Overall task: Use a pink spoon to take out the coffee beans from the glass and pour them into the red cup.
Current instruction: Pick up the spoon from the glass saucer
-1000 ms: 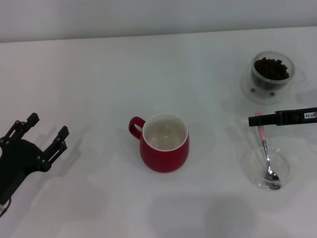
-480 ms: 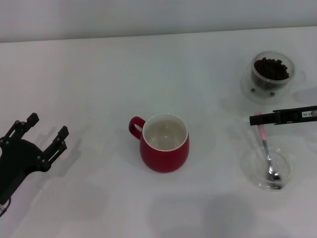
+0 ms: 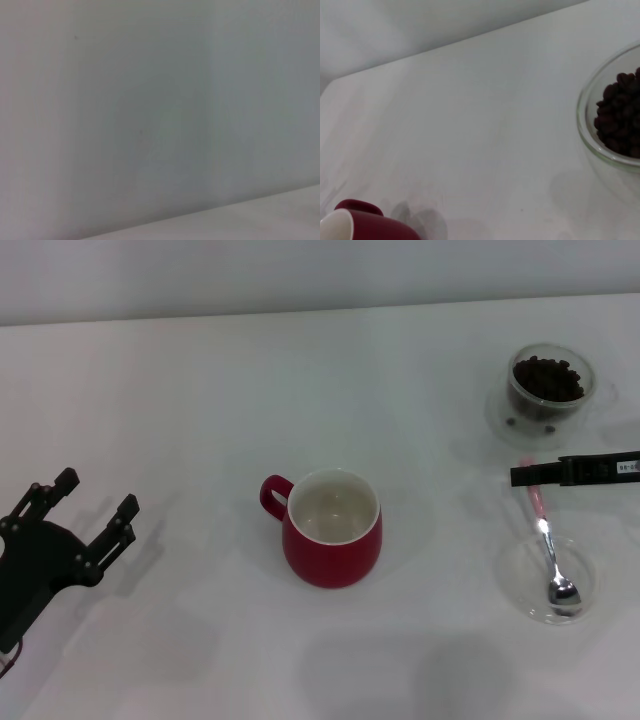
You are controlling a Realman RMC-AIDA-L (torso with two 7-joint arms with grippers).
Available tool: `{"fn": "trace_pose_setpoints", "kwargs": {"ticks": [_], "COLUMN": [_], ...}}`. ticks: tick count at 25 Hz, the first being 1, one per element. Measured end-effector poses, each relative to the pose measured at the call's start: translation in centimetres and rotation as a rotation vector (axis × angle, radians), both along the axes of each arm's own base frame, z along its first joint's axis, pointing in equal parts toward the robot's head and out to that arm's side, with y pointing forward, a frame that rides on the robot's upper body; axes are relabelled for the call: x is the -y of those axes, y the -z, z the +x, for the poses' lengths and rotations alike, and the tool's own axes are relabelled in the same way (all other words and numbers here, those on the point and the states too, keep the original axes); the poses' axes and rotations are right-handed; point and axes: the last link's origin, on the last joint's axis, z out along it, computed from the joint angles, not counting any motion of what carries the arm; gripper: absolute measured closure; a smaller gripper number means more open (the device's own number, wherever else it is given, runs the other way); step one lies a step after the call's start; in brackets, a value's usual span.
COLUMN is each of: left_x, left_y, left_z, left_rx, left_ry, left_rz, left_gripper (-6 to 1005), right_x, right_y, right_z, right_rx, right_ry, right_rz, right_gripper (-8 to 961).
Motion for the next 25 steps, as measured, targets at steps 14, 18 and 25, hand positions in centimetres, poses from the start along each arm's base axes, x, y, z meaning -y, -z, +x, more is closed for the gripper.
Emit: {"fn": "trace_pose_setpoints", "kwargs": {"ticks": [14,18,25], "left_x": [-0.2,-0.6,-1.6], "left_y": [0.1,0.0,-0.1], "left_z": [0.3,0.7,1.7], "left_rx": [0.006,0.014,0.025], "left_ry": [0.008,0.022,0.062], "left_rz": [-0.002,0.005,0.017], "left_gripper": [229,227,227], "right_x": [1.5,2.3,3.3], "right_y": [-2.2,-3.4,-4.3], "right_z": [0.1,0.9,1.1], "right_rx": [-0.096,-0.146,-0.196], "right_ry": [-0.005,0.028,0.027], "right_rz": [0.078,0.150,0.204], "right_gripper": [802,802,803]}}
